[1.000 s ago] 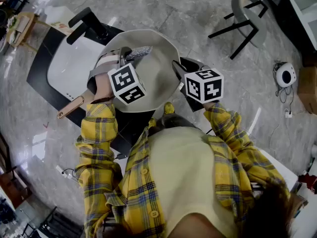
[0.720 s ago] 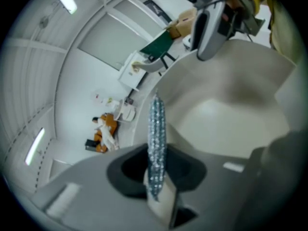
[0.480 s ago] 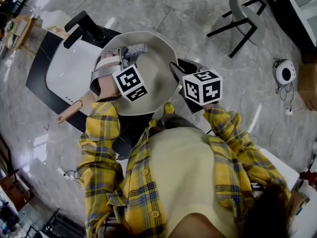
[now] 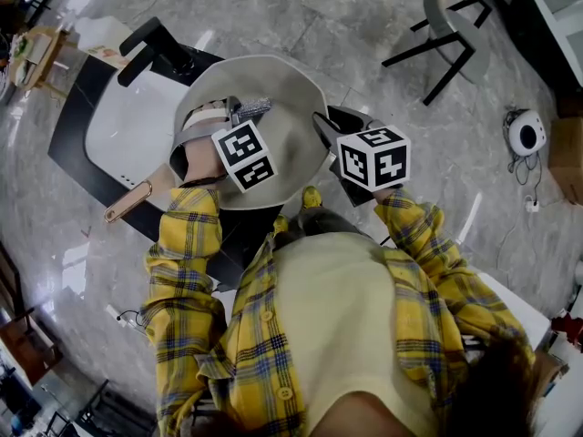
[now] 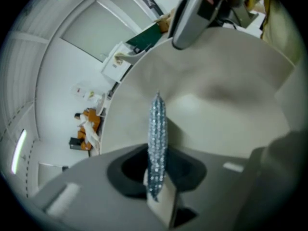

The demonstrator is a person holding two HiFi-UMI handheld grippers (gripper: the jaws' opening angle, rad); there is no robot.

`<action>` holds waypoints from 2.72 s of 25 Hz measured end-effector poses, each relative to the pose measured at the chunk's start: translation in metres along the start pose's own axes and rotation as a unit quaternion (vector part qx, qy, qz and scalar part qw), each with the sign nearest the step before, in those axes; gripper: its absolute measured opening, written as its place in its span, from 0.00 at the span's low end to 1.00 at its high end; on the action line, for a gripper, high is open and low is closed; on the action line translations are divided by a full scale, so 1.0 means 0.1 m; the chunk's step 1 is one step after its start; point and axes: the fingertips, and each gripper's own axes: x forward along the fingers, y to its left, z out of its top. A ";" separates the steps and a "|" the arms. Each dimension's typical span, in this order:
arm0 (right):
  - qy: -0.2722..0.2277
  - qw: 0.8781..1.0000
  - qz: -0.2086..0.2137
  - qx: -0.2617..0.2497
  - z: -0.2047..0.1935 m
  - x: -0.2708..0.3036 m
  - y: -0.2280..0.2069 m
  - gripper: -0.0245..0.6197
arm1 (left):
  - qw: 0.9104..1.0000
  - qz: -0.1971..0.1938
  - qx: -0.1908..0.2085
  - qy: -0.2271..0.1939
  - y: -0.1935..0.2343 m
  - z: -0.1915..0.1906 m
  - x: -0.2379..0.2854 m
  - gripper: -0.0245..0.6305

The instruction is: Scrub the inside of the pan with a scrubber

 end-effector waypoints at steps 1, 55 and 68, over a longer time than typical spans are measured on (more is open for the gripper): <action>0.000 1.000 0.000 0.000 0.00 0.00 0.00 0.14 | 1.000 -0.007 -0.001 0.001 -0.03 -0.01 0.00 0.17; 0.001 1.000 -0.026 -0.007 -0.01 0.03 0.00 0.14 | 0.930 -0.353 0.028 -0.099 -1.08 0.03 -0.95 0.17; 0.002 1.000 -0.027 -0.008 -0.01 0.04 0.00 0.14 | 0.917 -0.369 0.018 -0.148 -1.07 0.11 -1.32 0.17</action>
